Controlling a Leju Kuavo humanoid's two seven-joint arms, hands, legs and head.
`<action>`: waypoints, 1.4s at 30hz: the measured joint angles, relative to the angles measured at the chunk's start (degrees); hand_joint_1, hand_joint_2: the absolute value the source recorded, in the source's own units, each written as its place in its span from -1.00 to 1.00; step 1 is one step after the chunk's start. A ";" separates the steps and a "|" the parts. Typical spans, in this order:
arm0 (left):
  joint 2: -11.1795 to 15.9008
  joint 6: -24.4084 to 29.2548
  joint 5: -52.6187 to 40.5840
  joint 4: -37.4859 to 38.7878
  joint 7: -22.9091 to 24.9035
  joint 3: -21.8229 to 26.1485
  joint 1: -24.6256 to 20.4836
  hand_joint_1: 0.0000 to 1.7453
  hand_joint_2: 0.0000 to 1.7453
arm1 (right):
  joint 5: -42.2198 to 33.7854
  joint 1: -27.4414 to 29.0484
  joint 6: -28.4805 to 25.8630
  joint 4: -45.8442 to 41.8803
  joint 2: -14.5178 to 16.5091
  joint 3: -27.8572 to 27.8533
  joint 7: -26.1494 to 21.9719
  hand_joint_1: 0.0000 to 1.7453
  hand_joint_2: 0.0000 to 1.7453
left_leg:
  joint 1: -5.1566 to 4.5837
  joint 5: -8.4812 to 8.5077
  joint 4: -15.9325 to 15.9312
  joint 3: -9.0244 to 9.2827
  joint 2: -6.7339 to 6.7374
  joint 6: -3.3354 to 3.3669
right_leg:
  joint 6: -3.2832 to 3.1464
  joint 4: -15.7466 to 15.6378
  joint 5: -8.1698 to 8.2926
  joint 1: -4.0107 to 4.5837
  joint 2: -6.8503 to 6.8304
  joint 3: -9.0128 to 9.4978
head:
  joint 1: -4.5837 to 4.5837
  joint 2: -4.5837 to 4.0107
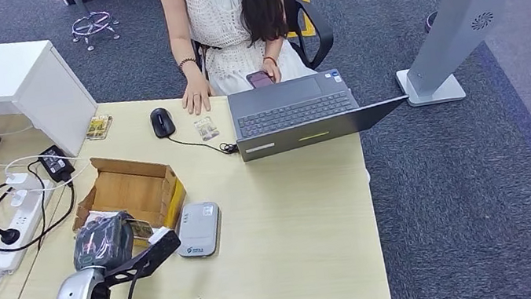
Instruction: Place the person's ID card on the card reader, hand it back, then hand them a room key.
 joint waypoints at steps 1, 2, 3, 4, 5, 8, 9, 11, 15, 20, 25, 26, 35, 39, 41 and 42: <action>0.00 -0.02 -0.10 -0.21 -0.05 -0.01 -0.45 1.00 1.00 | 0.02 0.00 0.00 0.00 0.02 0.00 -0.02 -1.00 -1.00 | 0.00 0.00 0.00 0.00 0.00 0.00 | 0.00 0.00 0.00 0.00 0.00 0.00 | 0.00 0.00; 0.00 -0.05 -0.20 -0.45 -0.11 -0.02 -0.99 1.00 1.00 | 0.03 0.00 0.00 0.01 0.03 0.00 -0.03 -1.00 -1.00 | 0.00 0.00 0.00 0.00 0.00 0.00 | 0.00 0.00 0.00 0.00 0.00 0.00 | 0.00 0.00; 0.01 -0.11 -0.27 -0.68 -0.17 -0.03 -1.57 1.00 1.00 | 0.04 0.00 0.00 0.01 0.04 0.00 -0.03 -1.00 -1.00 | 0.00 0.00 0.00 0.00 0.00 0.00 | 0.00 0.00 0.01 0.00 0.00 0.01 | 0.00 0.00; 0.01 -0.17 -0.33 -0.90 -0.22 -0.07 -2.12 1.00 1.00 | 0.05 0.00 -0.01 0.01 0.05 0.00 -0.03 -1.00 -1.00 | 0.00 0.00 0.00 0.01 0.00 0.00 | 0.00 0.00 0.01 0.00 0.00 0.01 | 0.00 0.00; 0.01 -0.21 -0.40 -1.11 -0.25 -0.14 -2.65 1.00 1.00 | 0.05 0.00 -0.01 0.00 0.05 0.00 -0.04 -1.00 -1.00 | 0.00 0.00 0.00 0.01 0.01 0.00 | 0.00 0.00 0.01 0.00 0.01 0.01 | 0.00 0.00; 0.00 -0.22 -0.65 -1.85 -0.25 -0.62 -4.26 1.00 1.00 | 0.22 -0.01 -0.03 -0.01 0.06 0.00 -0.09 -1.00 -1.00 | 0.00 0.01 0.01 0.01 0.00 0.00 | 0.01 0.00 0.02 0.00 0.00 0.00 | 0.00 0.00; 0.00 -0.21 -0.75 -2.12 -0.17 -0.87 -4.94 1.00 1.00 | 0.41 -0.02 -0.04 0.00 0.07 0.00 -0.12 -1.00 -1.00 | 0.00 0.01 0.01 0.01 0.00 0.00 | 0.01 0.00 0.02 0.00 0.00 0.01 | 0.00 0.00; 0.00 -0.17 -1.10 -2.63 0.12 -1.40 -6.45 1.00 1.00 | 0.85 -0.03 -0.07 0.01 0.07 0.00 -0.16 -1.00 -1.00 | 0.00 0.01 0.01 0.01 0.00 0.00 | 0.01 0.00 0.02 0.00 0.00 0.01 | 0.00 0.00; 0.02 -0.15 -1.48 -3.31 0.70 -2.25 -9.08 1.00 1.00 | 1.10 -0.03 -0.09 0.01 0.07 0.00 -0.19 -1.00 -1.00 | 0.00 0.01 0.01 0.01 0.01 0.00 | 0.01 0.00 0.02 0.00 0.00 0.01 | 0.00 0.00; 0.07 -0.70 -1.09 -3.86 1.09 -2.69 -12.05 1.00 1.00 | 1.33 -0.04 -0.11 0.01 0.07 0.00 -0.19 -1.00 -1.00 | 0.00 0.01 0.01 0.01 0.00 0.00 | 0.01 0.00 0.02 0.00 0.00 0.01 | 0.01 0.00; 0.08 -1.18 -0.91 -4.28 1.16 -3.49 -14.89 1.00 1.00 | 2.04 -0.05 -0.07 0.01 0.07 0.00 -0.16 -1.00 -1.00 | 0.00 0.01 0.02 0.00 0.01 0.00 | 0.01 0.01 0.03 0.00 0.01 -0.01 | 0.00 0.00; 0.10 -1.51 -1.03 -4.32 1.26 -3.70 -15.91 1.00 1.00 | 2.13 -0.08 -0.08 0.01 0.07 0.00 -0.13 -1.00 -1.00 | 0.00 0.02 0.02 0.00 0.00 0.01 | 0.01 0.01 0.03 0.00 0.00 -0.01 | 0.00 0.00; 1.71 -4.22 -9.34 4.58 2.08 -6.51 -33.80 1.00 1.00 | 4.14 -2.31 -2.46 0.07 2.34 0.38 3.25 -1.00 -1.00 | 0.03 0.11 0.04 0.03 0.03 -0.05 | -0.02 0.08 0.14 0.02 0.03 -0.01 | -0.01 0.00; 1.90 -3.25 -10.93 9.06 2.61 -7.52 -36.60 1.00 1.00 | 4.33 -2.27 -1.23 0.05 2.29 0.66 2.63 -1.00 -1.00 | 0.02 0.12 0.04 0.02 0.03 -0.03 | -0.02 0.09 0.13 0.02 0.03 -0.01 | 0.00 0.00; 1.91 -2.87 -11.12 10.19 2.87 -7.76 -36.92 0.89 1.00 | 4.66 -1.97 -0.11 0.05 1.97 0.91 1.91 -1.00 -1.00 | 0.01 0.11 0.04 0.00 0.04 -0.03 | -0.01 0.08 0.13 0.01 0.03 -0.04 | 0.00 0.00; 1.91 -2.82 -11.15 10.61 3.01 -7.80 -36.95 0.78 1.00 | 4.82 -1.82 0.22 0.05 1.79 1.01 1.71 -1.00 -1.00 | 0.01 0.11 0.04 -0.02 0.04 -0.03 | -0.01 0.08 0.12 0.01 0.03 -0.06 | 0.01 0.00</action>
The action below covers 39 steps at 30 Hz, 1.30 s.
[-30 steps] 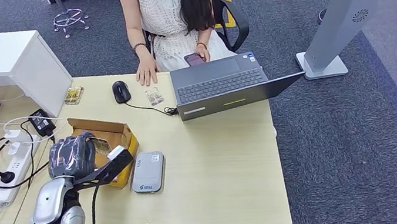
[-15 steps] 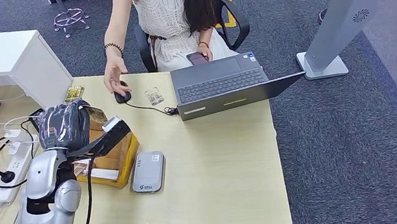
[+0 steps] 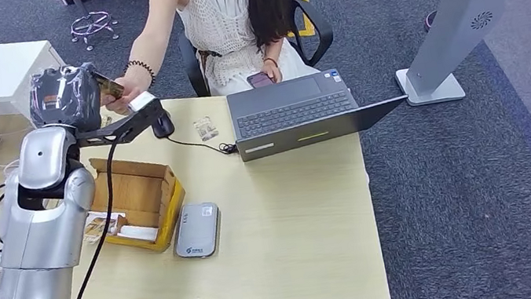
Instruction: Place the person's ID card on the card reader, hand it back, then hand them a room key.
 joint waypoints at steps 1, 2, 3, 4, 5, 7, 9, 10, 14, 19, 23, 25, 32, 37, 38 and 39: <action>0.01 0.02 0.00 0.34 0.11 -0.02 0.00 0.28 1.00 | 0.12 0.12 0.16 0.00 -0.14 0.05 -0.08 -1.00 -1.00 | 0.00 0.00 0.00 -0.02 0.00 0.00 | 0.00 0.00 0.00 0.00 0.00 -0.02 | -0.01 0.00; 0.03 0.05 0.06 0.65 0.19 -0.02 0.01 -0.22 1.00 | 0.16 0.24 0.24 0.00 -0.25 0.08 -0.10 -1.00 -1.00 | 0.00 0.00 0.00 -0.05 0.00 0.00 | 0.00 0.00 0.00 0.00 0.00 -0.05 | -0.01 0.00; 0.05 0.09 0.18 0.93 0.23 -0.02 0.01 -0.61 1.00 | 0.19 0.33 0.28 0.00 -0.35 0.10 -0.12 -1.00 -1.00 | 0.00 0.00 0.00 -0.06 0.00 0.00 | 0.00 0.00 0.00 0.00 0.00 -0.06 | -0.01 0.00; 0.07 0.13 0.31 1.16 0.27 -0.02 0.02 -1.00 1.00 | 0.19 0.40 0.31 0.00 -0.42 0.12 -0.12 -1.00 -1.00 | 0.00 0.00 0.00 -0.07 0.00 0.00 | 0.00 0.00 0.00 0.00 0.00 -0.06 | -0.01 0.00; 0.09 0.18 0.43 1.39 0.32 -0.02 0.03 -1.00 1.00 | 0.19 0.45 0.31 0.00 -0.46 0.14 -0.13 -1.00 -1.00 | 0.00 0.00 0.00 -0.07 0.00 0.00 | 0.00 0.00 0.00 0.00 0.00 -0.06 | -0.01 0.00; 0.13 0.47 0.61 1.74 0.40 -0.02 0.12 -1.00 1.00 | 0.19 0.50 0.31 0.00 -0.51 0.17 -0.13 -1.00 -1.00 | 0.00 0.00 0.00 -0.08 0.00 0.00 | 0.00 0.00 0.00 0.00 0.00 -0.06 | -0.01 0.00; 0.17 1.05 0.84 1.90 0.38 -0.02 0.41 -1.00 1.00 | 0.19 0.51 0.30 0.00 -0.52 0.21 -0.13 -1.00 -1.00 | 0.00 0.00 0.00 -0.07 -0.01 0.00 | 0.00 0.00 0.00 0.00 -0.01 -0.06 | -0.01 0.00; 0.19 1.37 0.98 1.90 0.31 -0.02 0.66 -1.00 1.00 | 0.19 0.53 0.30 0.00 -0.54 0.23 -0.13 -1.00 -1.00 | 0.00 0.00 0.00 -0.07 -0.01 0.00 | 0.00 0.00 0.00 0.00 -0.01 -0.06 | -0.01 0.00; 0.36 2.07 1.36 1.89 0.14 -0.02 1.78 -1.00 1.00 | 0.19 0.60 0.17 0.00 -0.56 0.28 -0.13 -1.00 -1.00 | 0.00 0.00 0.00 -0.07 -0.01 0.00 | 0.00 0.01 0.00 0.00 0.00 -0.06 | -0.01 0.00; 0.63 2.18 1.44 1.89 0.09 -0.02 2.12 -1.00 1.00 | 0.19 0.66 -0.06 0.00 -0.61 0.28 -0.13 -1.00 -1.00 | 0.00 0.00 0.00 -0.08 -0.02 0.00 | 0.00 0.01 0.00 0.00 -0.01 -0.06 | -0.01 0.00; 0.71 3.65 2.59 0.93 -0.92 0.01 3.33 -1.00 1.00 | -0.11 0.75 -0.17 0.00 -0.64 0.28 -0.19 -1.00 -1.00 | 0.00 0.00 -0.01 -0.08 -0.01 0.00 | 0.00 0.01 0.00 -0.01 0.00 -0.04 | -0.01 0.00; 0.88 5.75 4.77 -1.77 -2.46 0.08 6.09 -1.00 1.00 | -0.86 0.93 -0.32 0.00 -0.64 0.28 -0.45 -1.00 -1.00 | -0.01 -0.01 -0.01 -0.09 0.00 -0.01 | 0.01 0.01 -0.01 -0.01 0.01 -0.03 | 0.01 0.00; 2.03 21.56 13.62 -25.12 -13.78 2.13 32.67 -1.00 1.00 | -6.37 1.68 -0.90 -0.04 -0.68 -2.14 -2.43 -1.00 -1.00 | -0.05 -0.43 -0.07 0.06 0.47 -0.04 | -0.05 0.00 -0.29 -0.06 0.50 -0.04 | 0.00 0.00; 1.98 35.83 12.74 -39.57 -23.59 3.02 57.54 -1.00 1.00 | -10.41 2.18 -1.52 -0.45 -0.81 -5.86 -3.93 -1.00 -1.00 | -0.05 -0.69 -0.07 0.11 0.44 0.00 | 0.02 -0.06 -0.61 -0.06 0.46 -0.01 | -0.03 0.00; 1.66 37.21 11.88 -41.73 -25.07 3.02 61.21 -1.00 1.00 | -10.92 2.20 -1.53 -0.54 -0.84 -6.54 -4.09 -1.00 -1.00 | -0.05 -0.71 -0.07 0.11 0.39 0.01 | 0.03 -0.08 -0.64 -0.06 0.41 0.01 | -0.02 0.00; 1.09 38.01 11.43 -43.90 -26.69 3.02 64.36 -1.00 1.00 | -11.24 2.21 -1.54 -0.62 -0.86 -7.18 -4.19 -1.00 -1.00 | -0.05 -0.72 -0.07 0.10 0.34 0.00 | 0.05 -0.09 -0.65 -0.06 0.36 0.03 | -0.02 0.00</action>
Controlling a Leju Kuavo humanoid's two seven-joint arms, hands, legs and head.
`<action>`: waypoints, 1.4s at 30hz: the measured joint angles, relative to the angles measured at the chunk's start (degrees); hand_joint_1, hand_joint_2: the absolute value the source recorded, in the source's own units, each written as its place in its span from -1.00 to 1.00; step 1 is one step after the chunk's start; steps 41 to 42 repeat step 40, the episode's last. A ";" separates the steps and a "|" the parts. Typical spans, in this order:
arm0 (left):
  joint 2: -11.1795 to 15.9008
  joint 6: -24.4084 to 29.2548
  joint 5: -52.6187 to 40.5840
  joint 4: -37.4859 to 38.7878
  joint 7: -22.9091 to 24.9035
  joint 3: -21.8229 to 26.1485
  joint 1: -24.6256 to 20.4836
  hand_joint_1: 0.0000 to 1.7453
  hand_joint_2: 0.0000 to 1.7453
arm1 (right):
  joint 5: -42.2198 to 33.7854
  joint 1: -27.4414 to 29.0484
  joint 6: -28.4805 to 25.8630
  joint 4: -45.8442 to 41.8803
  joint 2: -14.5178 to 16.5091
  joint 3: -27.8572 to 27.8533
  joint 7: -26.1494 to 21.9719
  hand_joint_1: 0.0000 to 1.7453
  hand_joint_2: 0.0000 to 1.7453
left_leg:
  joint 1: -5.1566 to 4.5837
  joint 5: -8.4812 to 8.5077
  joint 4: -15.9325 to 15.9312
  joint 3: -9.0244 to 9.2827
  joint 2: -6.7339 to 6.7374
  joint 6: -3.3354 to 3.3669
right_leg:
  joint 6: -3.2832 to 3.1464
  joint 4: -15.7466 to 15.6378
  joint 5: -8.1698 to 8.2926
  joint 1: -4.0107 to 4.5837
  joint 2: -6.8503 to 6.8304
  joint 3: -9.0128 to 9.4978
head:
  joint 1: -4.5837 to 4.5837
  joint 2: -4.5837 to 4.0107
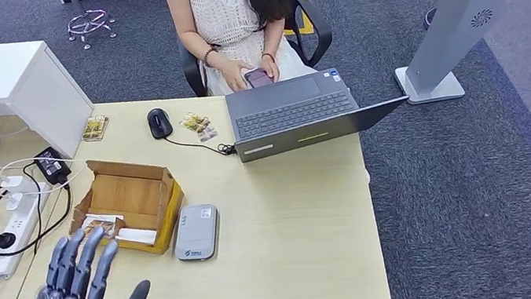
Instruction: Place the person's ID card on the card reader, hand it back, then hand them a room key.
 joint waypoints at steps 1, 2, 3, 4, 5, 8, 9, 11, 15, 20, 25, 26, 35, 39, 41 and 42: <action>-0.83 0.39 0.09 -1.99 -1.61 0.02 2.46 -1.00 1.00 | -0.14 0.00 -0.01 -0.08 -0.01 -0.58 -0.05 -1.00 -1.00 | 0.00 0.00 0.00 0.00 -0.05 0.00 | 0.00 -0.01 0.00 0.00 -0.05 0.03 | 0.00 0.00; -1.82 0.60 0.53 -3.79 -3.03 0.06 4.37 -1.00 1.00 | -0.14 0.01 -0.01 -0.16 -0.02 -1.05 -0.08 -1.00 -1.00 | 0.00 0.00 0.00 0.01 -0.10 0.00 | 0.01 -0.01 -0.01 0.00 -0.10 0.07 | 0.01 0.00; -2.78 0.75 1.02 -5.26 -4.07 0.12 5.91 -1.00 1.00 | -0.14 0.01 -0.01 -0.23 -0.03 -1.44 -0.09 -1.00 -1.00 | 0.00 0.00 0.00 0.04 -0.13 0.00 | 0.01 -0.01 -0.01 0.00 -0.14 0.12 | 0.01 0.00; -3.62 0.84 1.37 -6.41 -4.65 0.23 7.12 -1.00 1.00 | -0.13 0.00 -0.01 -0.29 -0.03 -1.75 -0.10 -1.00 -1.00 | 0.00 0.00 0.00 0.08 -0.14 0.00 | 0.01 -0.01 -0.01 0.00 -0.16 0.17 | 0.02 0.00; -4.29 0.87 1.79 -7.31 -5.10 0.37 8.12 -1.00 1.00 | -0.13 0.00 -0.01 -0.33 -0.03 -2.02 -0.11 -1.00 -1.00 | 0.00 0.00 0.00 0.12 -0.14 0.00 | 0.01 -0.01 0.00 0.00 -0.16 0.22 | 0.02 0.00; -6.47 0.71 8.55 -8.42 -7.54 2.07 10.45 -1.00 1.00 | -0.29 -0.01 -0.22 -0.40 -0.03 -2.71 -0.08 -1.00 -1.00 | 0.00 0.01 0.00 0.28 -0.14 -0.01 | 0.01 -0.01 0.00 0.02 -0.18 0.37 | 0.02 0.00; -7.64 -0.05 13.87 -8.26 -8.62 3.45 11.11 -1.00 1.00 | -0.45 0.00 -0.42 -0.40 -0.02 -2.92 0.01 -1.00 -1.00 | 0.00 0.01 0.00 0.34 -0.13 -0.01 | 0.01 -0.01 0.00 0.03 -0.17 0.41 | 0.02 0.00; -11.06 -5.75 27.37 -6.21 -11.28 8.47 11.03 -1.00 1.00 | -0.69 0.07 -0.90 -0.39 -0.01 -3.34 0.44 -1.00 -1.00 | -0.03 0.03 -0.01 0.42 -0.20 -0.01 | 0.00 -0.01 0.00 0.02 -0.24 0.43 | 0.02 0.00; -18.91 -32.24 43.34 8.57 -20.04 30.28 1.73 -1.00 1.00 | 0.30 0.08 -1.81 -0.34 0.09 -3.88 1.87 -1.00 -1.00 | 0.01 0.14 -0.04 0.46 -0.36 -0.19 | -0.08 0.02 0.03 0.08 -0.41 0.53 | 0.13 0.00; -18.88 -38.24 46.27 45.76 -15.34 58.20 -13.66 -1.00 1.00 | 4.89 0.03 -7.26 0.18 0.34 -3.65 9.35 -1.00 -1.00 | -0.05 0.12 -0.25 0.73 -0.02 -0.31 | -0.24 0.06 0.07 0.03 -0.07 0.65 | 0.00 0.00; -17.14 -31.00 47.85 80.17 -2.83 75.50 -21.03 -1.00 1.00 | 9.83 0.10 -12.72 0.69 0.52 -2.04 20.24 -1.00 -1.00 | 0.02 0.05 -0.21 0.71 -0.22 -0.37 | -0.28 0.05 -0.04 0.07 -0.22 0.61 | -0.26 0.00; -17.18 -30.49 47.84 83.98 -1.70 77.04 -21.71 -1.00 1.00 | 10.20 0.06 -13.12 0.74 0.54 -1.77 21.06 -1.00 -1.00 | 0.02 0.06 -0.19 0.65 -0.39 -0.36 | -0.26 0.01 -0.07 0.06 -0.39 0.64 | -0.20 0.00; -17.20 -27.31 44.48 100.87 4.97 82.72 -26.04 -1.00 0.00 | 12.01 0.15 -13.68 0.91 0.54 -0.21 21.45 -1.00 0.50 | -0.05 0.03 -0.14 0.67 -0.50 -0.29 | -0.19 -0.11 -0.07 -0.01 -0.53 0.77 | -0.02 0.00; -17.00 -29.80 44.34 103.31 8.08 82.43 -26.50 -1.00 1.00 | 12.32 0.31 -12.72 0.85 0.48 1.53 18.87 -1.00 1.00 | -0.05 0.03 -0.14 0.69 -0.50 -0.30 | -0.19 -0.11 -0.07 0.05 -0.53 0.76 | -0.03 0.00; -16.94 -30.15 44.43 103.48 8.33 82.29 -26.51 -1.00 1.00 | 12.19 0.37 -12.54 0.83 0.46 1.89 18.72 -1.00 1.00 | -0.05 0.03 -0.14 0.69 -0.49 -0.30 | -0.19 -0.10 -0.07 0.06 -0.53 0.76 | -0.03 0.00; -16.94 -30.15 44.43 103.48 8.33 82.29 -26.51 -1.00 1.00 | 12.19 0.37 -12.54 0.83 0.46 1.89 18.72 -1.00 1.00 | -0.05 0.03 -0.14 0.69 -0.49 -0.30 | -0.19 -0.10 -0.07 0.06 -0.53 0.76 | -0.03 0.00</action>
